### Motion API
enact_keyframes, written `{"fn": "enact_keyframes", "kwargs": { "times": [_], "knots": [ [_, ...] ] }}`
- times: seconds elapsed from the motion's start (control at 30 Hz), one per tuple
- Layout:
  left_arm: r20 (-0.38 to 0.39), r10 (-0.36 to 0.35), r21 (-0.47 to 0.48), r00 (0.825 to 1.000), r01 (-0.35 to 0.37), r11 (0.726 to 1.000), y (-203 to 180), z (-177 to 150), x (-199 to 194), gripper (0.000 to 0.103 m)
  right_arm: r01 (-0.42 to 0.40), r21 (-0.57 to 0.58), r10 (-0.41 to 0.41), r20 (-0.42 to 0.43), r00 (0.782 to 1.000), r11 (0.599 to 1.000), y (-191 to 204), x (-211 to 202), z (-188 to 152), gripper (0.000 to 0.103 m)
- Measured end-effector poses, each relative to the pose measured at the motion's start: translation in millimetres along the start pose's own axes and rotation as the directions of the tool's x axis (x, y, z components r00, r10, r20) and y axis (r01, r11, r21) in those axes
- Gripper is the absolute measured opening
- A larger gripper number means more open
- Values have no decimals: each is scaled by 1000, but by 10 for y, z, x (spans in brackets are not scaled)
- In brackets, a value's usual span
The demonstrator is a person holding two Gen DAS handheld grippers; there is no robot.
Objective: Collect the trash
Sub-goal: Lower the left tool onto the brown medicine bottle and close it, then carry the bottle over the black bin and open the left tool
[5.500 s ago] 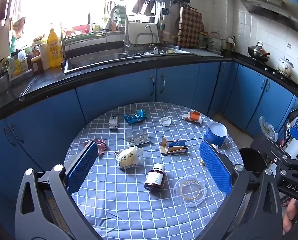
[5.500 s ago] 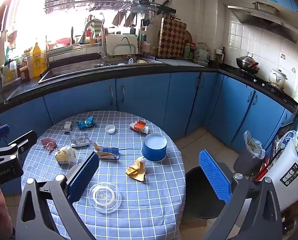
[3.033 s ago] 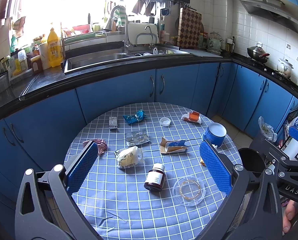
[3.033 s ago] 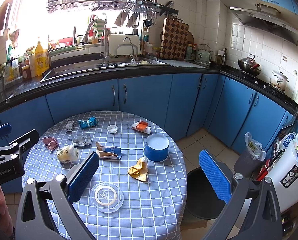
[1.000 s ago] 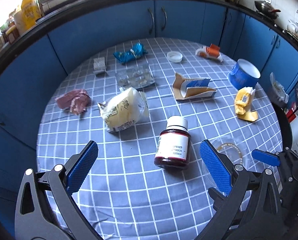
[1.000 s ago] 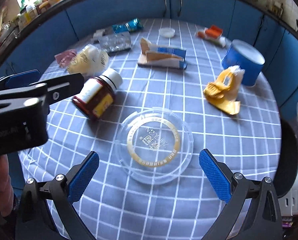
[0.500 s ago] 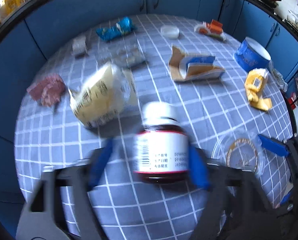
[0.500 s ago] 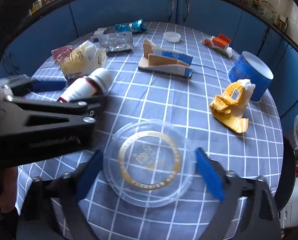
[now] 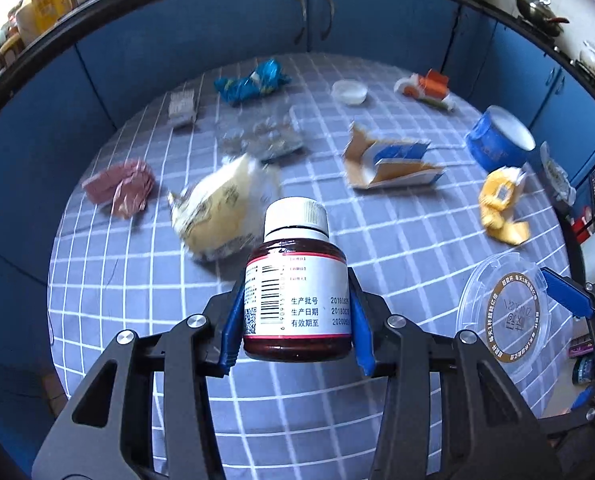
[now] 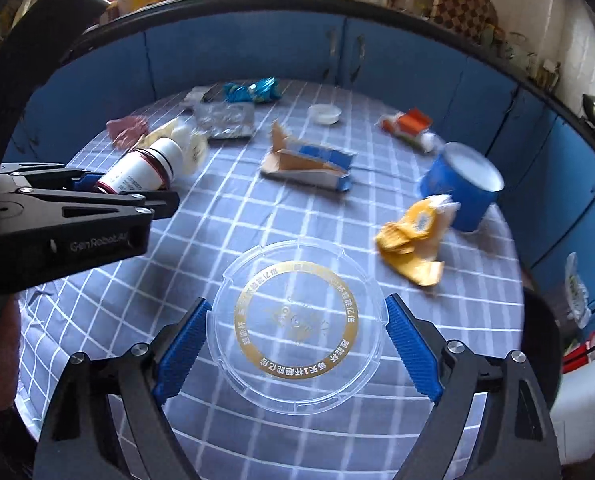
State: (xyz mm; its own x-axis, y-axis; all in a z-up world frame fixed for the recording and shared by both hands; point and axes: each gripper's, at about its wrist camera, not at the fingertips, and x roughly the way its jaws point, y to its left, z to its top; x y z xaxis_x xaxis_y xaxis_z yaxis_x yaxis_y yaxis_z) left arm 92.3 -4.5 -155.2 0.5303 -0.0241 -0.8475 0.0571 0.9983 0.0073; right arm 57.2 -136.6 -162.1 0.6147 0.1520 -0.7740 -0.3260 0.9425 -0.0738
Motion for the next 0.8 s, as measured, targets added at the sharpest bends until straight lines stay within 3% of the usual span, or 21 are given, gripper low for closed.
{"fn": "enact_keyframes", "kwargs": {
  "times": [0.37,0.8],
  "knots": [
    [86,-32,104,996,22,994,-727,353,-157,46,93,151,-105,69,992,984,-853,-250,15,85],
    [114,-134,257,984,101,961,-1938,765,-114,46,235,332,-260,33,965,914,-2068,-272,-219,85]
  ]
}}
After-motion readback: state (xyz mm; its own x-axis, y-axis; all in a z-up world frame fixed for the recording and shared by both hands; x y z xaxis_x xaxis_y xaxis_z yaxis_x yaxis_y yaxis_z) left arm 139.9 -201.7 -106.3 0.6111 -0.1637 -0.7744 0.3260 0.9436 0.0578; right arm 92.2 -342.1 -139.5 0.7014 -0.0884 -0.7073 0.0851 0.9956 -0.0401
